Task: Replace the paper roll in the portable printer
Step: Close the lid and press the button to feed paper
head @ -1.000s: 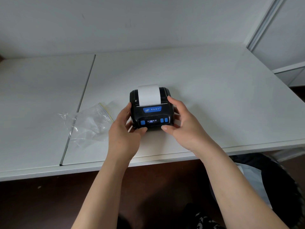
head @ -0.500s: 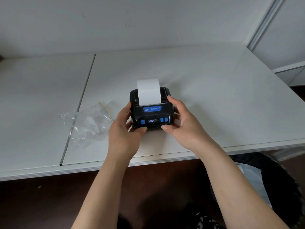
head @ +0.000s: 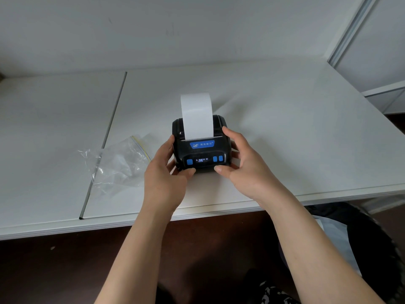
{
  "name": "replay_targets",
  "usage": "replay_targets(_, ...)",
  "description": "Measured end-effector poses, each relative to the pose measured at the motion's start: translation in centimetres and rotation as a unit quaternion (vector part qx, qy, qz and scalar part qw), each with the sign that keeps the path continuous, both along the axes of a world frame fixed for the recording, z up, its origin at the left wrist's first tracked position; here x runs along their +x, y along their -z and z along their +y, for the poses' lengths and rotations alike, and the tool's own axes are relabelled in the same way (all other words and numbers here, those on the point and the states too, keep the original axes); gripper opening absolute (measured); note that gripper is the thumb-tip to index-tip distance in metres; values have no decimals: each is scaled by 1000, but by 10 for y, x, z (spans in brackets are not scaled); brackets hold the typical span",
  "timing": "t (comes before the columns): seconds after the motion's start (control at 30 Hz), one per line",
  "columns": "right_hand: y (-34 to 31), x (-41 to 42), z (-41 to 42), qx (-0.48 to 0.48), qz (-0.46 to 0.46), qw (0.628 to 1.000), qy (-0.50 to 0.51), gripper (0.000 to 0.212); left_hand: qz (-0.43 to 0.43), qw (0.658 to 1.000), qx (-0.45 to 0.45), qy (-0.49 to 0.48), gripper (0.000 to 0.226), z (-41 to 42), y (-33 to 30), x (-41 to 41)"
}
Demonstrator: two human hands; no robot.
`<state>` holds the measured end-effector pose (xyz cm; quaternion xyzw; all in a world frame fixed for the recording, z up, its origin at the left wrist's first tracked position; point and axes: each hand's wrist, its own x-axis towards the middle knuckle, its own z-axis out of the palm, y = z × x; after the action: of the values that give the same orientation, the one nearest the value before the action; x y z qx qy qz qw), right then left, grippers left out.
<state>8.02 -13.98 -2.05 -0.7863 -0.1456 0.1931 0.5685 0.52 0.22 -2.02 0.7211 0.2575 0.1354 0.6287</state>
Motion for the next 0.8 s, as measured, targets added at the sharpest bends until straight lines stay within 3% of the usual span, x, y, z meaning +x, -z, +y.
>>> replay_targets(0.8,1,0,0,-1,-2,1000,-5,79,-1,1000,-4,-1,76,0,0,0)
